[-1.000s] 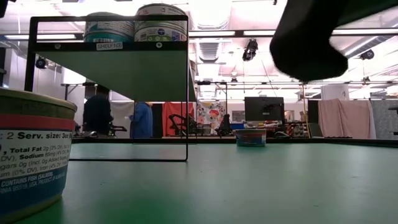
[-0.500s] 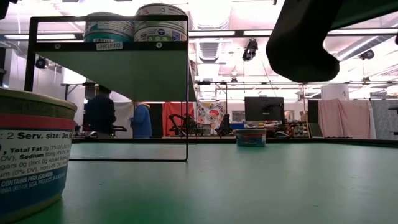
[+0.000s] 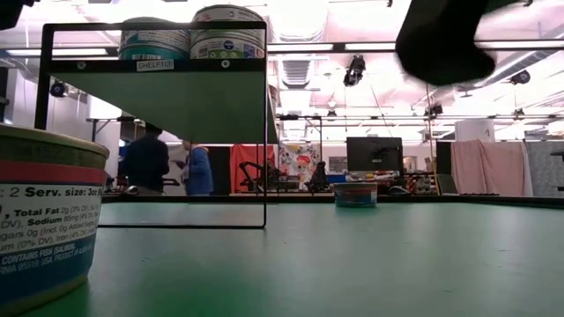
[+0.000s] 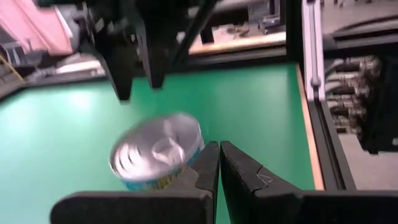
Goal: Stack canned seafood by type on shelf
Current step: Put the yellow and blue tuna can on the shelf
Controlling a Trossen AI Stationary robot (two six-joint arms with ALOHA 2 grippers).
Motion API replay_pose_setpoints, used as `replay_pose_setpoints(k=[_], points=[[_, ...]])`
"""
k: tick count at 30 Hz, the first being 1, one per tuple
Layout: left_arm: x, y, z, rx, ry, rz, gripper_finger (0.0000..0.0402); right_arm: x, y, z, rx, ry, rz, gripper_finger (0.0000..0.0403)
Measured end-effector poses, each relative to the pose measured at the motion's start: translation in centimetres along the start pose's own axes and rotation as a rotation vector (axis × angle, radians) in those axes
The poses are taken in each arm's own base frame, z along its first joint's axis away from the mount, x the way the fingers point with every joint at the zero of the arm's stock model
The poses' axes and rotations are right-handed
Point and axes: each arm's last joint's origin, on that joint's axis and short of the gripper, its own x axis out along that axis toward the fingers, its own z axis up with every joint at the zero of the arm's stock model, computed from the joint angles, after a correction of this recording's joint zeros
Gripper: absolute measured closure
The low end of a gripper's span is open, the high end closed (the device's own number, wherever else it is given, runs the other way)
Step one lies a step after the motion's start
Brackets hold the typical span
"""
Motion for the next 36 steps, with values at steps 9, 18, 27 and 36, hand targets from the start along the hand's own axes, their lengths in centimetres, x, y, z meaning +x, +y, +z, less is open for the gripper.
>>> replay_pose_setpoints(k=[9,18,27,36], points=[[1.1,0.9,0.8,0.084,-0.022,0.021,0.0401,0.1,-0.2,0.4,0.019,-0.008,-0.009,0.0099],[1.8,1.4,0.8,0.176,-0.014,0.036,0.0401,0.4,-0.3,1.1,-0.160,-0.031,-0.002,0.0090],[2.6,2.1,0.7,0.172,0.000,0.052,0.0402,0.6,-0.7,1.0,-0.191,-0.068,-0.027,0.0107],[3.4,2.7,0.3,0.171,0.028,0.061,0.0402,1.0,-1.3,0.5,-0.007,-0.043,-0.033,0.0122]])
